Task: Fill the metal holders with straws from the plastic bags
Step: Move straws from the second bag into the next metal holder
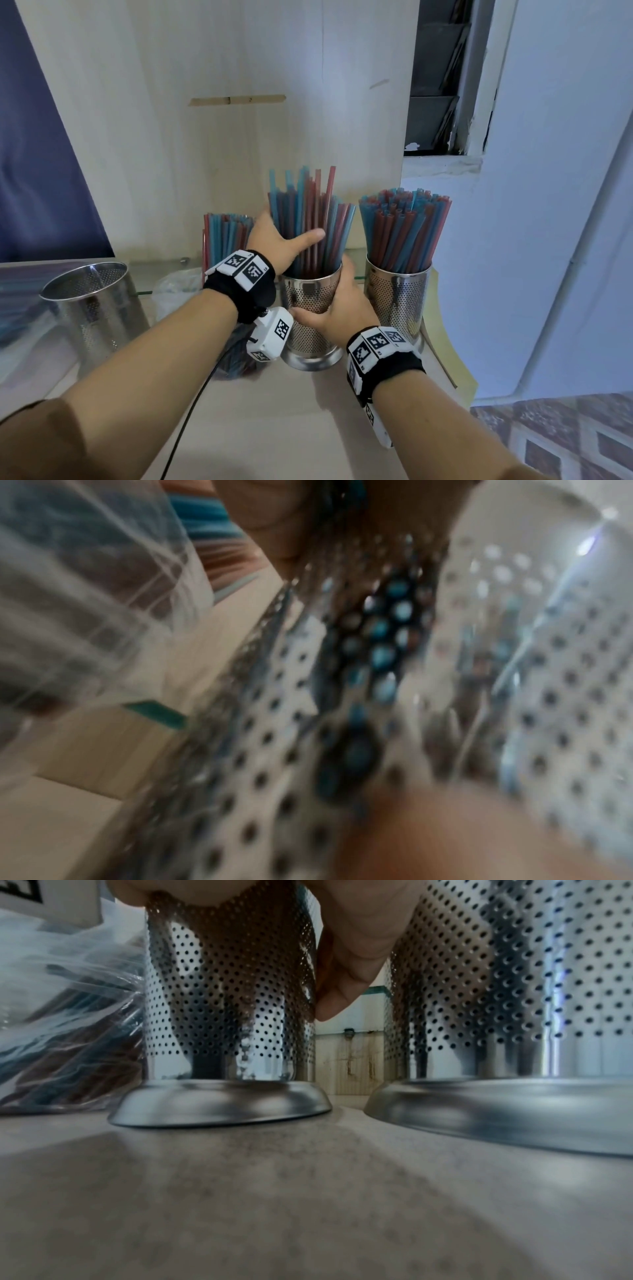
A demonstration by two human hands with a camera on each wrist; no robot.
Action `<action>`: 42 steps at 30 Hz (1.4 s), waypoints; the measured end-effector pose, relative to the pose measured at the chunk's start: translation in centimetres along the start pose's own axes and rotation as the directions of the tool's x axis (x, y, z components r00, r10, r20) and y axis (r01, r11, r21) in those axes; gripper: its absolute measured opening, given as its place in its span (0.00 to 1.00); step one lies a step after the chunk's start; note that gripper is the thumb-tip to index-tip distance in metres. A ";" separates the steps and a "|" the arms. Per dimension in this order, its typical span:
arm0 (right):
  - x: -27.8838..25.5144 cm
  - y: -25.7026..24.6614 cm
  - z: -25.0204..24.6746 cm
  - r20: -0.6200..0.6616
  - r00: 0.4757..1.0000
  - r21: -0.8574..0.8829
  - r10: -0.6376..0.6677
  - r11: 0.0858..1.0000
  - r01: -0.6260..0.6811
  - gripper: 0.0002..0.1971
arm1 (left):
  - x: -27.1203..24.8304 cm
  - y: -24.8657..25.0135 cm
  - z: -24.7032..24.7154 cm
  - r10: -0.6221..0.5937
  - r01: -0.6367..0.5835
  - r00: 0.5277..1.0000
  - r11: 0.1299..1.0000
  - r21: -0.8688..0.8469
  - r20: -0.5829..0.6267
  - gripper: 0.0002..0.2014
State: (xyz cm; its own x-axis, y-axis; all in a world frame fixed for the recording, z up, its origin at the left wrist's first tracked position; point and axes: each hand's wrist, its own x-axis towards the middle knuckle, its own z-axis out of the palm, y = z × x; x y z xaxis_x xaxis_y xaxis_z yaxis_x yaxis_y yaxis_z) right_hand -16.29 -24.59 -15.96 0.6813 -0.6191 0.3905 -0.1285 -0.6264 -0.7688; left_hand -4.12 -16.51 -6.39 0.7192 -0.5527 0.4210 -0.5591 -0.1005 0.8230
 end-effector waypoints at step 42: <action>-0.5 -0.6 -0.5 0.024 1.000 -0.076 0.013 0.997 -0.011 0.64 | -0.4 0.2 -0.9 -0.011 -0.001 0.997 0.987 0.161 0.074 0.64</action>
State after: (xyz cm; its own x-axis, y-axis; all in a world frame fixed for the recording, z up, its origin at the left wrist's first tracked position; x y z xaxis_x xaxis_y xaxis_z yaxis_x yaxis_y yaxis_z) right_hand -16.89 -24.17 -15.41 0.6967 -0.6158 0.3679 -0.1910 -0.6536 -0.7324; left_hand -4.14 -15.57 -6.02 0.6928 -0.6110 0.3829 -0.6190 -0.2316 0.7505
